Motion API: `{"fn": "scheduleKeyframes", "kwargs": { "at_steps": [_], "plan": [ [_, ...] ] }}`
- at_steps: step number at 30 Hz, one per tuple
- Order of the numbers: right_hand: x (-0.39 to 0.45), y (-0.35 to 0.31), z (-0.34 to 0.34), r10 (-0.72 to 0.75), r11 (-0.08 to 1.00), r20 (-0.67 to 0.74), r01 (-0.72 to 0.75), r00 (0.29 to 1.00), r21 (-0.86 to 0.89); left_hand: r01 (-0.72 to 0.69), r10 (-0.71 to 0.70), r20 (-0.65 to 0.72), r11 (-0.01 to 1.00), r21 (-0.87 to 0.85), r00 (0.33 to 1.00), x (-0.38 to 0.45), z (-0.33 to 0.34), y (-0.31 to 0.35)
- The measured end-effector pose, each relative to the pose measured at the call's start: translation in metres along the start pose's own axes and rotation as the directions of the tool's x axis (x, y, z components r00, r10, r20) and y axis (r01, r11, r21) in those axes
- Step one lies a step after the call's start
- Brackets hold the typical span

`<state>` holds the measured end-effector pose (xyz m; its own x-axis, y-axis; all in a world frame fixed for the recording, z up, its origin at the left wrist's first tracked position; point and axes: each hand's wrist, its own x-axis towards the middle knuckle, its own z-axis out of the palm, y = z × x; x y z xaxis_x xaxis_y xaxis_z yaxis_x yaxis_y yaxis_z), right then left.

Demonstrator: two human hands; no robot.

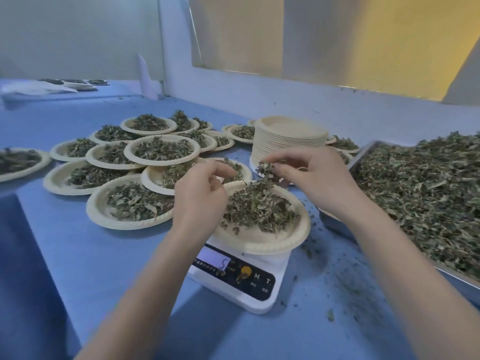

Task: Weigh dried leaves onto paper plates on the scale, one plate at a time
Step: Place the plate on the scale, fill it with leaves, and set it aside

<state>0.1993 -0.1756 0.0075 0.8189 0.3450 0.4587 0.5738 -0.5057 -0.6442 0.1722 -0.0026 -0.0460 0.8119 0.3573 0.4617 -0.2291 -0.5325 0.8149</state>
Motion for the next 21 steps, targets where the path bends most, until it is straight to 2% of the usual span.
{"fn": "scheduleKeyframes", "kwargs": {
  "at_steps": [3, 5, 9, 21],
  "plan": [
    [-0.001, 0.002, 0.000, -0.018, 1.000, -0.038, 0.018, 0.999, 0.003, -0.046, 0.045, -0.117, 0.999, -0.007, 0.992, -0.005, -0.002, -0.007],
    [-0.001, 0.004, 0.000, -0.017, 0.999, -0.068, 0.019, 0.998, 0.039, -0.010, 0.002, -0.162, 0.999, -0.049, 0.987, -0.007, -0.005, -0.015],
    [-0.001, 0.007, 0.005, -0.008, 0.997, -0.112, 0.017, 0.994, 0.079, 0.085, -0.100, -0.158, 0.991, -0.099, 0.982, -0.009, -0.007, -0.025],
    [-0.003, 0.006, 0.018, -0.021, 1.000, -0.025, 0.020, 0.999, -0.006, 0.081, -0.089, -0.095, 0.993, -0.087, 0.992, -0.012, -0.010, -0.032]
  ]
}}
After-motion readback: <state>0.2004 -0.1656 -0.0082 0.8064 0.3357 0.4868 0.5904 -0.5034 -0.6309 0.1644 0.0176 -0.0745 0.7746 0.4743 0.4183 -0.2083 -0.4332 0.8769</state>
